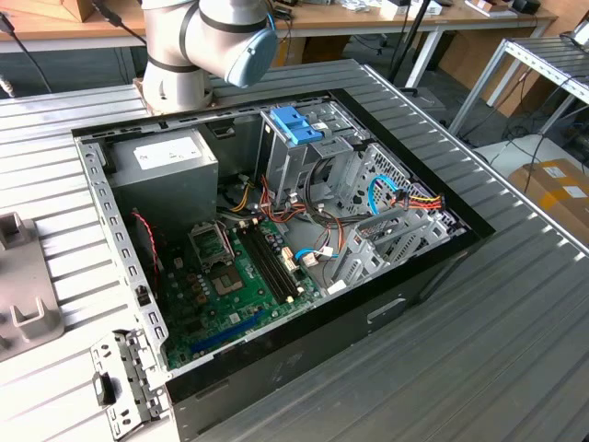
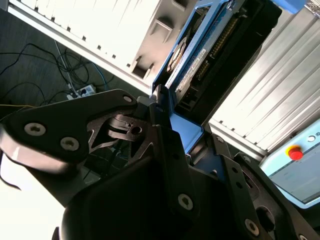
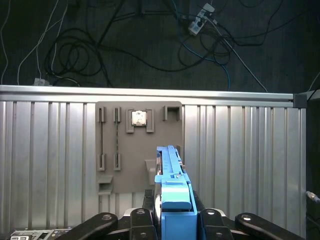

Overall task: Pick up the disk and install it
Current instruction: 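Pick up the disk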

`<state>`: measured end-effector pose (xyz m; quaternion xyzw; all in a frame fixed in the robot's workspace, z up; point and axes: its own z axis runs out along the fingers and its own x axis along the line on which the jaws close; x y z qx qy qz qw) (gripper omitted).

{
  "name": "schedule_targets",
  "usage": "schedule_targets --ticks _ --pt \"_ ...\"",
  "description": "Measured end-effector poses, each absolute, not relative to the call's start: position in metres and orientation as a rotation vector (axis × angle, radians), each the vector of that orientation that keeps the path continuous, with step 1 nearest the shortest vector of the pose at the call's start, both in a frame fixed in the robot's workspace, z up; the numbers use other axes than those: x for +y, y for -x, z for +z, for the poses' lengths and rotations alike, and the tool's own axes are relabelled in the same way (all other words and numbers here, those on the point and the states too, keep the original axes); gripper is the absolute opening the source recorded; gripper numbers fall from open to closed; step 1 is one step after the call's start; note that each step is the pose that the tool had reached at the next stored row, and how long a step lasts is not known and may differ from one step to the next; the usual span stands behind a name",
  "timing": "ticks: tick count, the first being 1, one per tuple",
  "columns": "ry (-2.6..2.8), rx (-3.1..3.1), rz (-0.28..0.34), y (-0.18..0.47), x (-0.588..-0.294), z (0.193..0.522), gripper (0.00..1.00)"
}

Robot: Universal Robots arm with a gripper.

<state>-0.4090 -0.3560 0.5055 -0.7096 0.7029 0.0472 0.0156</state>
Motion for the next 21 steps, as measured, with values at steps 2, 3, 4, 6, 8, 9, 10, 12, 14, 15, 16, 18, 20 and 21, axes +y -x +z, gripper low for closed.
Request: schedule_targets --ticks 2,3,4,6,8,9,10,12,14,15,16,18,20,21 --pt "2.207 2.187 0.147 0.407 -0.356 0.505 0.37" --pt "2.207 2.187 0.147 0.406 -0.356 0.505 0.37" --pt "2.207 2.187 0.147 0.406 -0.356 0.505 0.37" --pt "2.207 2.187 0.147 0.404 -0.356 0.505 0.37" --pt "2.207 2.187 0.147 0.403 -0.356 0.505 0.37" --pt "2.207 2.187 0.147 0.402 -0.356 0.505 0.37" --pt "2.207 2.187 0.147 0.401 -0.356 0.505 0.37" --pt "2.207 2.186 0.147 0.399 -0.356 0.505 0.37" --pt "2.207 2.187 0.147 0.398 -0.356 0.505 0.37" --pt "2.207 2.187 0.147 0.397 -0.356 0.505 0.37" --pt "2.207 2.187 0.147 0.397 -0.356 0.505 0.37" --pt "2.207 2.187 0.147 0.395 -0.356 0.505 0.37" --pt "2.207 2.187 0.147 0.394 -0.356 0.505 0.37" --pt "2.207 2.187 0.147 0.393 -0.356 0.505 0.37"
